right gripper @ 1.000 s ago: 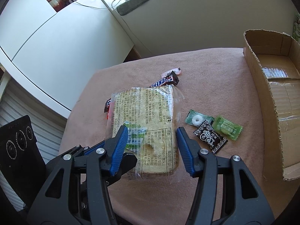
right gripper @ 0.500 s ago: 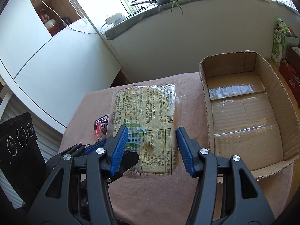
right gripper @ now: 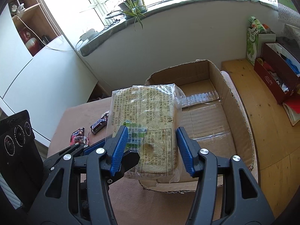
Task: Organize snacks
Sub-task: 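Carry the bread loaf with the right tool into the cardboard box and release, then grasp the red-wrapped pastry with the left tool while the right tool grasps the egg pack, then carry the pastry and egg pack into the box and open both tools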
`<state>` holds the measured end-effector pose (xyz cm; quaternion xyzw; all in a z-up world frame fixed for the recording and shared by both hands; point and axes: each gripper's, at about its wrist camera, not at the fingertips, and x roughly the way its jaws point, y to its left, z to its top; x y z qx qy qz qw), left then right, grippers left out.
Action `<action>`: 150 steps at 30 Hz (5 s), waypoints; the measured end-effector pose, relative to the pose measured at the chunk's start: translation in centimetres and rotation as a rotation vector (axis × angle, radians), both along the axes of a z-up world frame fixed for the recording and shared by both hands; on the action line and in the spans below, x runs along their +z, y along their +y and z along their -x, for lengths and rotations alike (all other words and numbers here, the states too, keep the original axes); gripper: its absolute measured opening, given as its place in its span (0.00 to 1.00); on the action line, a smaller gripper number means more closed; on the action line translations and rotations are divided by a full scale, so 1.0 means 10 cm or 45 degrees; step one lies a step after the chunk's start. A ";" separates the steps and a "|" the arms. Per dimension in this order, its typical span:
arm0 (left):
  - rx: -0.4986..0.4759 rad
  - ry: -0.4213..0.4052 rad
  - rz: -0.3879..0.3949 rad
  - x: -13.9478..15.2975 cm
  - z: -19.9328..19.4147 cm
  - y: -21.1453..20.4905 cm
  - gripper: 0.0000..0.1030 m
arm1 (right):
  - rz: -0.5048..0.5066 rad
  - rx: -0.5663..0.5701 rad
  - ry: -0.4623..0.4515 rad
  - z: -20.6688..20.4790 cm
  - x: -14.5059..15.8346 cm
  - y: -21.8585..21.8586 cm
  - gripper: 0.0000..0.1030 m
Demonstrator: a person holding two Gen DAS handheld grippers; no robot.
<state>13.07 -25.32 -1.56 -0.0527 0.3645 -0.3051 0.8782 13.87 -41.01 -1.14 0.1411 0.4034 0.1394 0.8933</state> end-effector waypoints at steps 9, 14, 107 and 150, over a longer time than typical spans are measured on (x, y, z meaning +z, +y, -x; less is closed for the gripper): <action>-0.078 0.041 -0.062 -0.14 -0.03 -0.35 0.42 | 0.016 -0.083 0.052 -0.04 -0.17 -0.43 0.55; -0.095 0.044 -0.095 -0.17 -0.02 -0.45 0.42 | 0.017 -0.107 0.064 -0.05 -0.23 -0.56 0.55; 0.551 0.205 -0.113 -0.83 0.34 2.51 0.51 | 0.449 0.453 0.037 0.39 -1.09 2.40 0.41; 0.401 0.053 -0.068 -0.33 0.27 1.94 0.45 | 0.316 0.212 -0.110 0.27 -0.38 1.40 0.38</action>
